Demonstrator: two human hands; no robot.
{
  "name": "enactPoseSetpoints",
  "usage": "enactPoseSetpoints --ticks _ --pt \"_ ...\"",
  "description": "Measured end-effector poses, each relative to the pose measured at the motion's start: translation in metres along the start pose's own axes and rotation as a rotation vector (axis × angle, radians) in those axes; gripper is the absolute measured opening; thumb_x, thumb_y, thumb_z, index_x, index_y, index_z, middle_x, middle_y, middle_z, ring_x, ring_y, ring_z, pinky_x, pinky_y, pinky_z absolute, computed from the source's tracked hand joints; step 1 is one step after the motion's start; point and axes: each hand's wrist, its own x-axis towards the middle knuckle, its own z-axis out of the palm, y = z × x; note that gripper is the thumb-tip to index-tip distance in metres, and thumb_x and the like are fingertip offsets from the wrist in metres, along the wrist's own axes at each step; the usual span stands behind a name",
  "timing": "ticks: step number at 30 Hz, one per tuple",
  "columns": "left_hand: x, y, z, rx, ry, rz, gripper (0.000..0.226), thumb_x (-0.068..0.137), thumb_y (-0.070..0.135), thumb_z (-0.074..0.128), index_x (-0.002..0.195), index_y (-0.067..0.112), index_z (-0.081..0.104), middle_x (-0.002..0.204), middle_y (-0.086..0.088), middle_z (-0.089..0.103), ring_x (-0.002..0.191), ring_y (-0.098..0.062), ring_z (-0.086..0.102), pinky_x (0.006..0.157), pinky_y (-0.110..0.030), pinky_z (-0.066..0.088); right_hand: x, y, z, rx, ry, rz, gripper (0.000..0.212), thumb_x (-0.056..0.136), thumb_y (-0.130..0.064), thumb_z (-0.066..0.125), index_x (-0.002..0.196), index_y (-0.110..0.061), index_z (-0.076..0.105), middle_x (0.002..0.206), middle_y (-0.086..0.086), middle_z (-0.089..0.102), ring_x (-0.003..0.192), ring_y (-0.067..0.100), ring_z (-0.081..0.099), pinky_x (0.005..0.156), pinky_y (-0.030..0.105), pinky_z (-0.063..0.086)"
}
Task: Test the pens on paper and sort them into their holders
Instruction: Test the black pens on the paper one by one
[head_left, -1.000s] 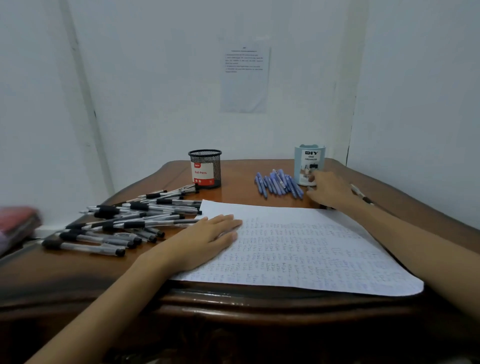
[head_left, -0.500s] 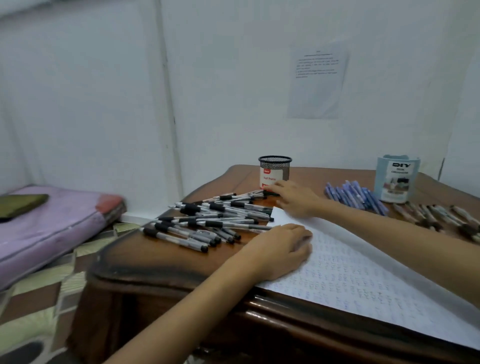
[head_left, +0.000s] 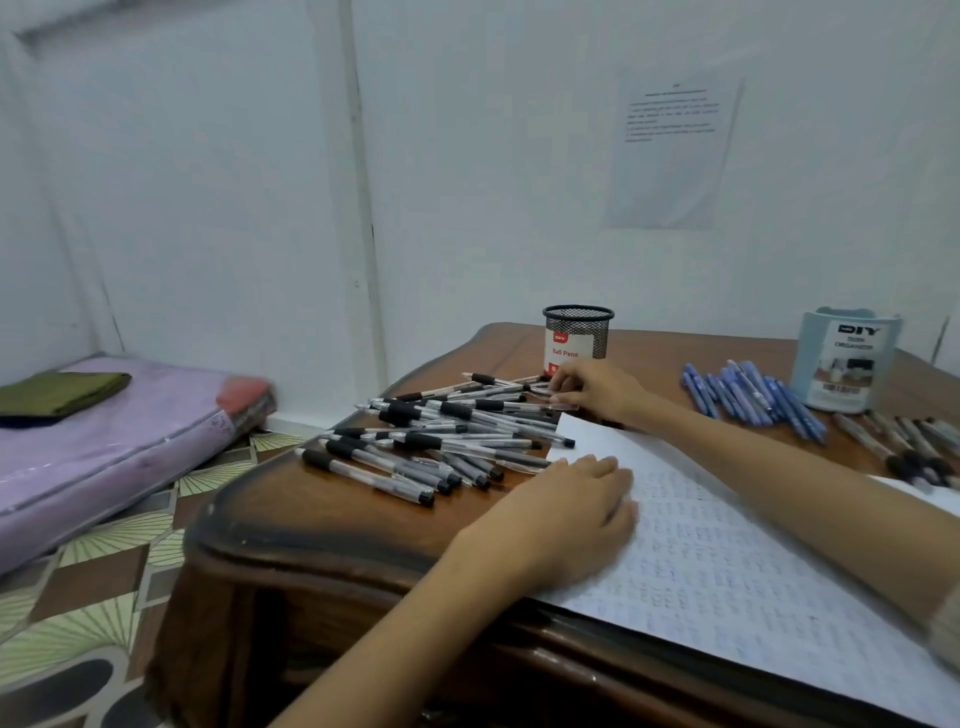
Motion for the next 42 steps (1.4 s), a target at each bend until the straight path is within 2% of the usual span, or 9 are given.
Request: enactPoseSetpoints --ticks 6,9,13,16,22,25,30,38,42 --pt "0.005 0.009 0.008 -0.129 0.037 -0.098 0.038 0.101 0.027 0.029 0.133 0.009 0.037 0.139 -0.008 0.04 0.124 -0.021 0.036 0.107 -0.033 0.02 -0.005 -0.008 -0.011 0.474 0.268 0.167 0.008 0.093 -0.013 0.055 0.1 -0.01 0.055 0.094 0.008 0.061 0.058 0.016 0.056 0.039 0.015 0.045" --pt "0.004 0.006 0.008 -0.115 0.013 -0.078 0.051 0.1 0.044 0.027 0.142 0.016 0.031 0.149 -0.001 0.031 0.135 -0.017 0.029 0.117 -0.043 0.0 -0.008 -0.017 -0.03 0.729 0.43 0.315 0.01 0.096 -0.02 0.049 0.101 -0.011 0.047 0.097 0.01 0.062 0.051 0.014 0.055 0.033 0.015 0.042" --pt "0.006 0.0 0.009 -0.079 -0.005 -0.063 0.055 0.098 0.048 0.026 0.146 0.021 0.025 0.154 0.001 0.021 0.142 -0.016 0.018 0.118 -0.041 -0.004 -0.032 -0.022 -0.055 0.928 0.566 0.365 0.016 0.099 -0.023 0.039 0.085 -0.016 0.04 0.082 0.014 0.062 0.034 0.009 0.052 0.032 0.017 0.038" --pt "0.007 -0.005 0.006 -0.08 -0.045 -0.078 0.057 0.097 0.051 0.027 0.148 0.025 0.022 0.156 0.002 0.016 0.144 -0.019 0.012 0.117 -0.038 0.0 -0.062 -0.02 -0.071 0.96 0.538 0.373 0.024 0.101 -0.028 0.037 0.079 -0.019 0.042 0.065 0.009 0.052 0.029 0.005 0.044 0.03 0.016 0.033" --pt "0.01 -0.011 -0.006 -0.038 -0.072 -0.092 0.044 0.102 0.033 0.027 0.146 0.029 0.027 0.155 0.004 0.018 0.141 -0.017 0.021 0.113 -0.033 0.017 -0.134 0.007 -0.078 0.894 0.202 0.386 0.016 0.096 -0.023 0.049 0.108 -0.012 0.05 0.07 0.008 0.05 0.043 0.008 0.047 0.035 0.017 0.035" --pt "0.013 -0.006 -0.007 0.021 -0.065 -0.076 0.042 0.103 0.019 0.027 0.144 0.023 0.029 0.156 0.004 0.014 0.142 -0.015 0.017 0.113 -0.029 0.016 -0.154 0.013 -0.074 0.872 0.162 0.421 0.013 0.094 -0.024 0.051 0.1 -0.013 0.056 0.069 0.005 0.051 0.044 0.005 0.049 0.041 0.015 0.039" --pt "0.015 0.0 0.004 -0.07 -0.02 -0.113 0.036 0.1 0.036 0.03 0.131 0.018 0.037 0.141 -0.001 0.038 0.128 -0.019 0.035 0.102 -0.031 0.03 -0.158 0.008 -0.073 0.9 0.144 0.461 0.022 0.086 -0.029 0.063 0.106 -0.02 0.06 0.108 0.002 0.06 0.094 0.014 0.055 0.068 0.018 0.043" --pt "0.012 0.0 0.005 -0.066 -0.048 -0.118 0.052 0.098 0.047 0.027 0.145 0.026 0.024 0.155 0.003 0.019 0.142 -0.015 0.014 0.114 -0.032 0.011 -0.163 0.002 -0.072 0.889 0.241 0.494 0.021 0.089 -0.009 0.06 0.109 -0.002 0.061 0.057 -0.001 0.053 0.032 -0.003 0.044 0.037 0.009 0.035" --pt "0.012 0.001 0.005 -0.02 -0.053 -0.101 0.054 0.099 0.046 0.024 0.148 0.026 0.018 0.158 0.003 0.009 0.144 -0.011 0.005 0.114 -0.027 0.0 -0.157 0.003 -0.071 0.945 0.169 0.546 0.022 0.082 -0.021 0.069 0.097 -0.007 0.062 0.052 -0.003 0.049 0.037 0.005 0.04 0.038 0.015 0.035"
